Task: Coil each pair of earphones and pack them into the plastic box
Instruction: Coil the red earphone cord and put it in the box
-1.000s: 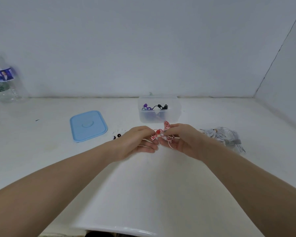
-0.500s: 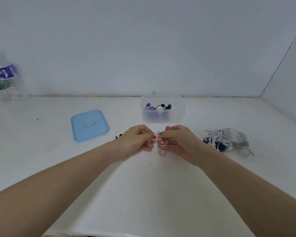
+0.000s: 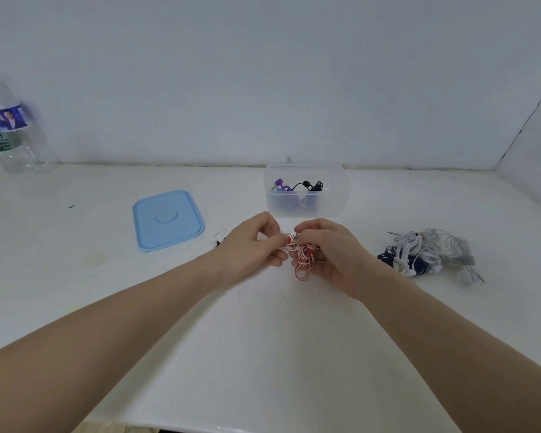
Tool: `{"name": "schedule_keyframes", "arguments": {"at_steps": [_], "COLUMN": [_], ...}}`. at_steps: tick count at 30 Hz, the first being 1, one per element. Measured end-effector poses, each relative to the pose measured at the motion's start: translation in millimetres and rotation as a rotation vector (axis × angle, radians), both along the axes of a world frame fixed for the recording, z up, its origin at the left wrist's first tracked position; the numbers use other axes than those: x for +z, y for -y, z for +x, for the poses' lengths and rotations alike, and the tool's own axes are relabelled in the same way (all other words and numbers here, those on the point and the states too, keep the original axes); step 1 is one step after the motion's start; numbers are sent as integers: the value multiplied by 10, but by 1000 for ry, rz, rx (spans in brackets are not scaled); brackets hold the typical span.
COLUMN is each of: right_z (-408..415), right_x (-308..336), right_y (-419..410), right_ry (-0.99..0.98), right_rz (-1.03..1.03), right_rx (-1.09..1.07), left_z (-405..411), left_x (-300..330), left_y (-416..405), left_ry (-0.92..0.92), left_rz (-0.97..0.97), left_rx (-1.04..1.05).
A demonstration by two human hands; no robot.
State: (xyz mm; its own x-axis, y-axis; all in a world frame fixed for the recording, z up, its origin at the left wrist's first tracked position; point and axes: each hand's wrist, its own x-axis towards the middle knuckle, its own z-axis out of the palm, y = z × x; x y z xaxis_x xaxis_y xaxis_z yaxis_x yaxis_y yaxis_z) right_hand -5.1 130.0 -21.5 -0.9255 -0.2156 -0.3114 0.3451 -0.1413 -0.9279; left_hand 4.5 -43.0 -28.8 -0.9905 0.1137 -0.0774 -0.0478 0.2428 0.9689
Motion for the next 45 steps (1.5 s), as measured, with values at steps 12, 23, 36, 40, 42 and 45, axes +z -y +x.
{"name": "schedule_keyframes", "arguments": {"at_steps": [12,23,36,40,42,45], "right_z": [-38,-61,-101,-91,-84,-110], "right_x": [-31,-103,-197,-187,-191,-237], "right_y": [121,167,127,95,74,65], "right_ry": [-102,-248,-263,-265,-277,-306], "right_rz": [14,110,115,-9,-21,14], "right_rx": [29,37,-49,-6,3,-63], "left_z": [52,25,-33,-56,-67,-82], "left_x": [29,21,-45,-61,-73,-46], "left_y": [45,-25,-30,-22,-10,33], "left_ry": [-171,-339,-435,-421,-408,-383], "left_rz": [-292,-502,-417,-369,-357,-378], "left_rx": [34,38,45,65,52,22]}}
